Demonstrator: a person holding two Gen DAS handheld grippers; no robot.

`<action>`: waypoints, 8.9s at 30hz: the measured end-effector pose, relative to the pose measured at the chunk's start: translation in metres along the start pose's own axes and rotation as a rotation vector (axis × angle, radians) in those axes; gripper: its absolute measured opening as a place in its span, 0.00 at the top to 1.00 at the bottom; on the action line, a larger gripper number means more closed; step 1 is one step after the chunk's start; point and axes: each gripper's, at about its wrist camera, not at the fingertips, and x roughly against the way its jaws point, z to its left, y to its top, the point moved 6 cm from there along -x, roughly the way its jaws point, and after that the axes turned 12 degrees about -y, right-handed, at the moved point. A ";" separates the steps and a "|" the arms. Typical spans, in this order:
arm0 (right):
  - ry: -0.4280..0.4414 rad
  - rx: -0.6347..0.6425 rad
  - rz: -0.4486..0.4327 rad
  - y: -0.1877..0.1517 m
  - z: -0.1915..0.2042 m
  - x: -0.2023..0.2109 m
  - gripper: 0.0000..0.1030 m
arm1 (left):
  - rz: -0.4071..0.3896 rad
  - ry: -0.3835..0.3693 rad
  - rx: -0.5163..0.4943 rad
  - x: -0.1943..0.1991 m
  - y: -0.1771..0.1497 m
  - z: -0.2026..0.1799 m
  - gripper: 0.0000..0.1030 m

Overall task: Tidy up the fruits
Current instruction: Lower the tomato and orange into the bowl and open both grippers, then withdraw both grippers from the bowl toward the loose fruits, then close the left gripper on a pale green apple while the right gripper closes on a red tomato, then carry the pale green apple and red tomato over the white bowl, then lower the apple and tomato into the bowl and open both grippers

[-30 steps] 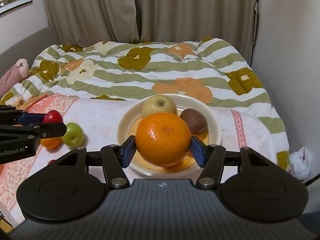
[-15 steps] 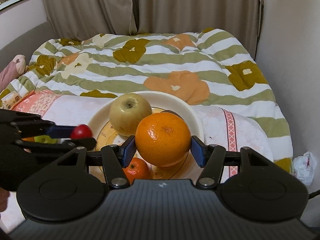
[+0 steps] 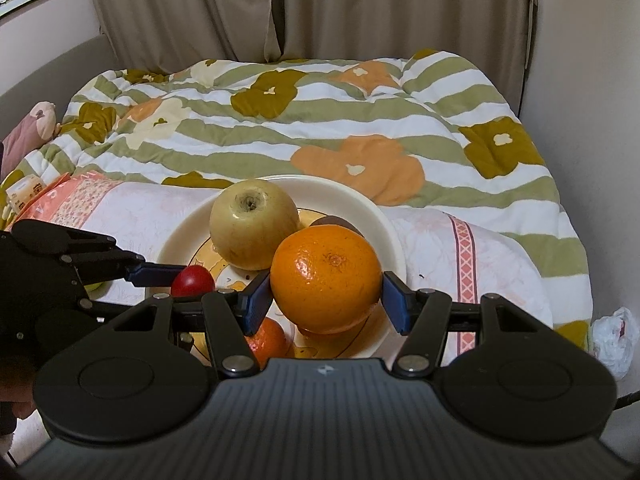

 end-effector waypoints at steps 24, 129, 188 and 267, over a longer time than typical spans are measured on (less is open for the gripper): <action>0.027 0.127 -0.029 0.003 0.043 -0.001 0.29 | -0.091 0.054 0.098 0.072 -0.023 0.015 0.11; -0.141 -0.126 0.065 -0.087 0.265 0.064 0.14 | -0.042 0.065 -0.011 0.124 -0.164 0.212 0.40; -0.040 0.022 -0.019 -0.051 0.191 0.108 0.53 | -0.126 0.034 0.096 0.184 -0.123 0.103 0.40; 0.069 0.078 0.037 -0.037 0.016 0.016 0.12 | -0.139 0.111 0.158 0.104 -0.042 0.001 0.05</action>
